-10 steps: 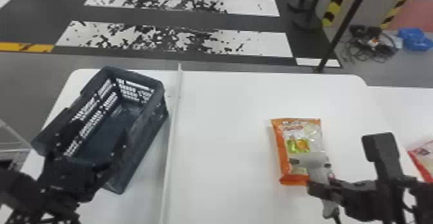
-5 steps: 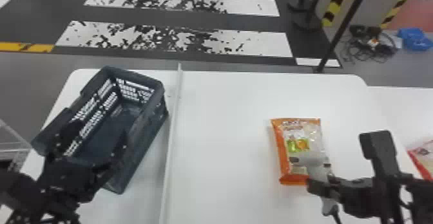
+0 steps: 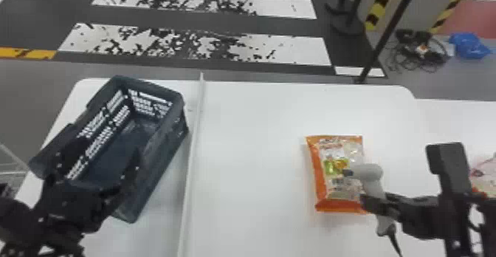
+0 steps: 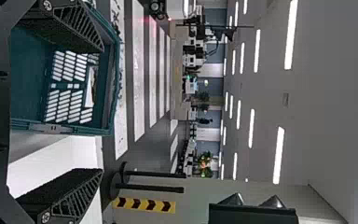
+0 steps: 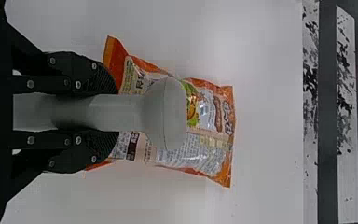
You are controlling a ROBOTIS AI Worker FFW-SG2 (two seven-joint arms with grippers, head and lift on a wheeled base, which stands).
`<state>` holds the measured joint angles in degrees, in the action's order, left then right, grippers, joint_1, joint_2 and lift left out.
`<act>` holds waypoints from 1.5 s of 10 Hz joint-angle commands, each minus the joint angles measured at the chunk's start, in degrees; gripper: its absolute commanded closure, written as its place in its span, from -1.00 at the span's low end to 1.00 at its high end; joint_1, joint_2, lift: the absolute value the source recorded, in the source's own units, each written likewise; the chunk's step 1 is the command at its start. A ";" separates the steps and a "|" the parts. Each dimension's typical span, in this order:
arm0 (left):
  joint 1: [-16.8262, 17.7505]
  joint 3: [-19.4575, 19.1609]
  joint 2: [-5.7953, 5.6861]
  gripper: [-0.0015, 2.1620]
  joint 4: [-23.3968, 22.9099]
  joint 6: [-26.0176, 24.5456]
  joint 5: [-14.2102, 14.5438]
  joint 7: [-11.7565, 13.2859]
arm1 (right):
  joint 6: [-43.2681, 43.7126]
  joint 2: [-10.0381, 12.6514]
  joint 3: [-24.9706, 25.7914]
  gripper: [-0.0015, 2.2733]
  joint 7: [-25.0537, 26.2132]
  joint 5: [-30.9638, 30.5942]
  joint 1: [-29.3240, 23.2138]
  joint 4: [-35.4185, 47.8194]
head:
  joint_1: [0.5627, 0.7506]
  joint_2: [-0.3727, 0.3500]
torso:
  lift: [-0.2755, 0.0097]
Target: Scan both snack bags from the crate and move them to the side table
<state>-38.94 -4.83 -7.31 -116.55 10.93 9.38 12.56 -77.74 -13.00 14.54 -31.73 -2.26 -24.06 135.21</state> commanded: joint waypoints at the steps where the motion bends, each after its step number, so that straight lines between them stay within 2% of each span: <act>1: 0.00 0.09 -0.07 -0.92 -0.08 0.00 0.20 0.00 | 1.66 -0.27 3.48 0.98 0.09 1.11 1.47 -2.58 | 0.41 -0.29 | 0.40; 3: 0.00 0.00 -0.25 -0.92 -0.17 0.00 0.20 0.00 | 6.06 -1.50 6.47 0.98 0.62 1.73 3.58 -9.18 | 0.41 -0.42 | 0.40; 7: -0.18 0.00 -0.25 -0.92 -0.34 0.00 0.20 0.00 | 12.91 -3.70 8.40 0.98 2.64 1.20 8.42 -21.92 | 0.41 -0.73 | 0.40; 9: -0.35 0.00 -0.25 -0.92 -0.52 0.00 0.20 0.00 | 17.13 -5.10 7.79 0.98 3.87 0.94 10.97 -29.04 | 0.41 -0.81 | 0.40; 11: -0.53 -0.18 -0.25 -0.92 -0.52 0.00 0.20 0.00 | 21.00 -5.54 7.26 0.98 4.83 0.41 12.72 -34.31 | 0.41 -0.89 | 0.40; 15: -0.44 -0.18 -0.16 -0.92 -0.43 0.00 0.20 0.00 | 23.64 -6.25 6.03 0.93 5.54 -0.38 15.01 -39.76 | 0.41 -0.93 | 0.40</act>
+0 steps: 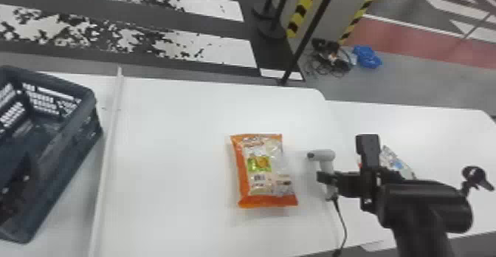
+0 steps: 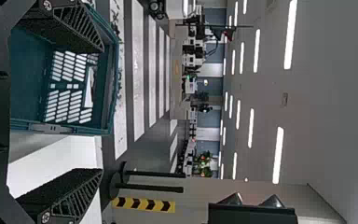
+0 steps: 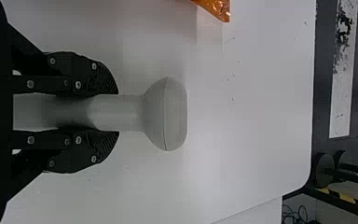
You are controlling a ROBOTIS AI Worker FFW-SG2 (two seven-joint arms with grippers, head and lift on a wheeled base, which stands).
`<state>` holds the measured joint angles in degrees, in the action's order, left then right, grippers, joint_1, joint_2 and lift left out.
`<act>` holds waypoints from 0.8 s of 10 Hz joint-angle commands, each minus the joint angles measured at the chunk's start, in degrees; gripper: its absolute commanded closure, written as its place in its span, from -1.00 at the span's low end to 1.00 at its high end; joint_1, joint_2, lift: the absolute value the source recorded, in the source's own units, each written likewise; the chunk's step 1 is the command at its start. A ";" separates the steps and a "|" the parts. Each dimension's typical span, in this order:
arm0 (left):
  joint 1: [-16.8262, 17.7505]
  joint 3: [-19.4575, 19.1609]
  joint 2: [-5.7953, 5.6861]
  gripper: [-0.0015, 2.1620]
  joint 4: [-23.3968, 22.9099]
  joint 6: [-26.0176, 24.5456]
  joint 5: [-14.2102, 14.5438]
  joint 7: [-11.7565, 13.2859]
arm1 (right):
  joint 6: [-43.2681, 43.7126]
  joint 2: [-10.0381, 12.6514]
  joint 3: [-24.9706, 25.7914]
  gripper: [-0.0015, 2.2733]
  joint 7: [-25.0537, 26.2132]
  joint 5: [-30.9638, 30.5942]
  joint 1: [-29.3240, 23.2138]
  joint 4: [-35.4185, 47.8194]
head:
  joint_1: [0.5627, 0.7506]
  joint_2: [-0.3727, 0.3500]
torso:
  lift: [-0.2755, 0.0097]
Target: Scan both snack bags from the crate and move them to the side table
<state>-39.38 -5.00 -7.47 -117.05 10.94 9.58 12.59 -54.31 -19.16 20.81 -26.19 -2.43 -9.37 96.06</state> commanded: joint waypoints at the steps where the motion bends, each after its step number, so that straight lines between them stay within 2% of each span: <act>1: 0.10 0.00 0.00 -0.92 0.07 0.00 0.00 -0.03 | 0.56 -0.09 -0.68 0.85 0.61 -0.21 0.50 -1.23 | 0.41 -0.93 | 0.40; 3: 0.10 0.00 0.00 -0.92 0.16 0.00 0.00 -0.03 | 1.26 0.00 -0.77 0.46 1.40 -0.04 0.59 -1.75 | 0.41 -0.94 | 0.40; 4: 0.10 0.00 0.09 -0.92 0.16 0.00 0.00 0.06 | 1.61 0.09 -0.77 0.15 1.84 0.23 0.59 -1.67 | 0.41 -0.94 | 0.40; 5: 0.10 0.00 0.09 -0.92 0.16 0.00 0.00 -0.03 | 1.61 0.09 -0.68 -0.39 2.10 0.23 0.41 -1.58 | 0.41 -0.93 | 0.40; 6: 0.10 0.00 0.09 -0.92 0.16 0.00 0.00 -0.03 | 1.61 0.09 -0.51 -0.69 2.28 0.23 0.23 -1.58 | 0.41 -0.94 | 0.40; 7: 0.10 0.08 0.18 -0.92 0.16 0.00 0.00 0.06 | 1.61 0.17 -0.24 -0.86 2.63 0.32 -0.03 -1.40 | 0.41 -0.94 | 0.40; 8: 0.01 0.08 0.27 -0.92 0.07 0.00 0.00 0.06 | 1.61 0.35 0.64 -0.93 3.07 0.67 -1.26 0.53 | 0.41 -0.94 | 0.40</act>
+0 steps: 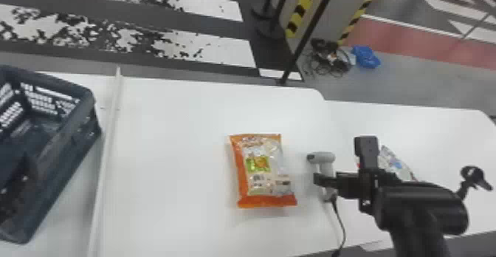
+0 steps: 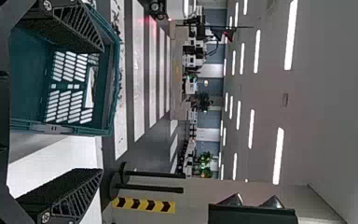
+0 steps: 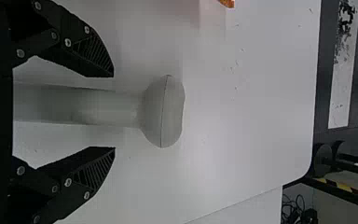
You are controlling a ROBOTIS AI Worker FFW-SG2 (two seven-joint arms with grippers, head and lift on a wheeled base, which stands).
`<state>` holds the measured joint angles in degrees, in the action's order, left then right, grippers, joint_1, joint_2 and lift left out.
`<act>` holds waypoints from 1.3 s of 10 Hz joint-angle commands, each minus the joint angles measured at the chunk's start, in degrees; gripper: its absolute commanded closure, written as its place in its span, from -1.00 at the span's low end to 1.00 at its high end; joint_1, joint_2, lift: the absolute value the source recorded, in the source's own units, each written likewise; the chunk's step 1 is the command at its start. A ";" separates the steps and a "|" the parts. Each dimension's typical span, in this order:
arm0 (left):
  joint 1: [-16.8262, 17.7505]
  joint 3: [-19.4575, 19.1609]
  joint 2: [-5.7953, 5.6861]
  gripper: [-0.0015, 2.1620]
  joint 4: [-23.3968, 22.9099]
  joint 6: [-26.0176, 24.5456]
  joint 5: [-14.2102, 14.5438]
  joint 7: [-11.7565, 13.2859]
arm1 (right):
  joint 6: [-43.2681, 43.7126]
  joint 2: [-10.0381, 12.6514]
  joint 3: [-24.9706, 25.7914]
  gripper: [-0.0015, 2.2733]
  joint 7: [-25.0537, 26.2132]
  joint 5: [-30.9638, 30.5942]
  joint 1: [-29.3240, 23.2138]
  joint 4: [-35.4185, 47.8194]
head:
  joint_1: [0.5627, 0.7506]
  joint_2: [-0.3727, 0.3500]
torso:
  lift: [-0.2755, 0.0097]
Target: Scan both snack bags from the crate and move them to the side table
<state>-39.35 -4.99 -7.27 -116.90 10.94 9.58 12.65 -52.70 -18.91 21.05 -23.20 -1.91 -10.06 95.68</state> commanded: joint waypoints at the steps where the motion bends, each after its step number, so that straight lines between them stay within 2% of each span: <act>1: -0.03 -0.02 0.15 -0.92 -0.09 0.00 0.00 0.00 | -0.18 0.37 2.15 -0.93 0.26 1.39 -2.42 4.43 | 0.41 -0.94 | 0.40; 3: -0.03 0.07 0.24 -0.92 0.00 0.00 -0.09 0.00 | -3.87 0.63 6.02 -0.90 -0.88 7.98 -6.29 11.90 | 0.41 -0.94 | 0.40; 4: -0.03 0.07 0.33 -0.92 0.00 0.00 -0.09 0.00 | -6.15 1.07 8.13 -0.90 -3.17 12.11 -6.81 13.83 | 0.41 -0.94 | 0.40; 7: -0.03 0.07 0.33 -0.92 0.00 0.00 -0.18 0.00 | -14.77 1.16 11.38 -0.90 -9.76 22.30 -6.46 14.10 | 0.41 -0.83 | 0.40; 10: -0.03 0.15 0.41 -0.92 0.09 0.00 -0.18 0.00 | -15.65 1.25 8.83 -0.90 -11.34 23.97 -5.50 12.25 | 0.41 -0.69 | 0.40; 13: -0.03 0.15 0.33 -0.92 0.09 0.00 -0.18 0.00 | -13.01 0.72 3.38 -0.91 -13.89 20.81 -1.98 5.92 | 0.41 -0.55 | 0.40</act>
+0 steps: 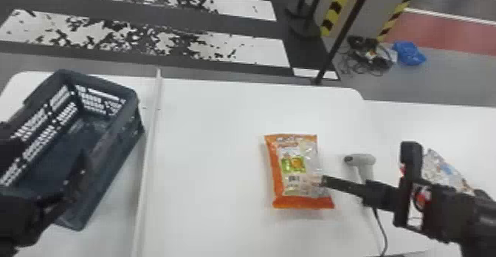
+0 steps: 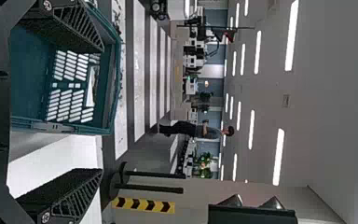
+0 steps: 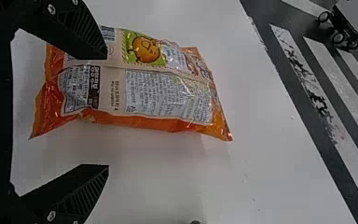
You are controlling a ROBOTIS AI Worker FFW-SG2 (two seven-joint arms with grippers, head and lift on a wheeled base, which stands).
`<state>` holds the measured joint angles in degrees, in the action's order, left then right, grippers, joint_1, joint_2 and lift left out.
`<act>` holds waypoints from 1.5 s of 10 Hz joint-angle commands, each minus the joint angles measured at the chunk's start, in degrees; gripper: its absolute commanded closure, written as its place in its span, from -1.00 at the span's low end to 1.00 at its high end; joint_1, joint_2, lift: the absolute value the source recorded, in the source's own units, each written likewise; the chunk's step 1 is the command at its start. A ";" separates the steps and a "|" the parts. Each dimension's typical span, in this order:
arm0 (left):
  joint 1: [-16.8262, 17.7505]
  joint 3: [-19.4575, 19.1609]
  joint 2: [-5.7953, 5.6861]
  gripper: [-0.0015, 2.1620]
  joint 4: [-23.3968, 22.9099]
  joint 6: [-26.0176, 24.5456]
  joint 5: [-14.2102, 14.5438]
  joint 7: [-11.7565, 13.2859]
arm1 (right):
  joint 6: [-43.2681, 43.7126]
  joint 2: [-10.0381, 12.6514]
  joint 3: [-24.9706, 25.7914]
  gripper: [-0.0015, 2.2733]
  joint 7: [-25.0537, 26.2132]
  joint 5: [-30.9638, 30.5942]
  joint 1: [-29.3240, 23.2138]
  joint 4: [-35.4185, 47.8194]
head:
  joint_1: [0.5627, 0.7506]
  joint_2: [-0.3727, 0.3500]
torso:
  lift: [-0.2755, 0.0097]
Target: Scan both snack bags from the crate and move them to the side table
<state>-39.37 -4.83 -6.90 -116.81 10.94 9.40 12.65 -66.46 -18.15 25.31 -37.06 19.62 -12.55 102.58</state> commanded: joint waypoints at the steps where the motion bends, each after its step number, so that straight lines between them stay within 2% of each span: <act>1: 0.00 0.00 -0.04 -0.92 0.00 0.00 0.00 0.00 | 1.46 -0.31 -2.55 -0.91 -0.74 -1.87 1.47 -2.82 | 0.41 -0.52 | 0.40; 5: -0.09 0.00 -0.22 -0.92 0.09 0.00 0.00 0.00 | 2.34 -1.28 -6.76 -0.87 -4.69 -7.14 3.58 -6.51 | 0.41 -0.44 | 0.40; 6: -0.09 0.00 -0.22 -0.92 0.09 0.00 0.00 0.00 | 2.52 -1.54 -7.38 -0.63 -6.54 -8.64 4.38 -7.92 | 0.41 -0.43 | 0.40; 7: -0.09 0.00 -0.30 -0.92 0.09 0.00 0.00 0.00 | 3.39 -1.72 -8.26 0.13 -7.94 -9.96 4.64 -8.53 | 0.41 -0.42 | 0.40; 8: -0.09 0.00 -0.30 -0.92 0.09 0.00 0.00 0.00 | 2.69 -1.54 -8.35 0.99 -6.98 -10.57 4.64 -8.53 | 0.41 -0.41 | 0.40; 11: -0.18 0.00 -0.30 -0.92 -0.09 0.00 0.00 0.00 | 1.29 -1.63 -6.68 0.99 -7.42 -9.08 3.67 -6.60 | 0.41 -0.43 | 0.40; 15: -0.35 0.00 -0.22 -0.92 -0.26 0.00 0.00 0.00 | -4.87 -1.37 5.19 0.99 -5.48 0.94 2.35 0.26 | 0.41 -0.51 | 0.40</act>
<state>-39.72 -4.83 -7.12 -117.04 10.94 9.40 12.65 -70.79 -19.52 28.74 -42.62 19.09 -10.17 102.12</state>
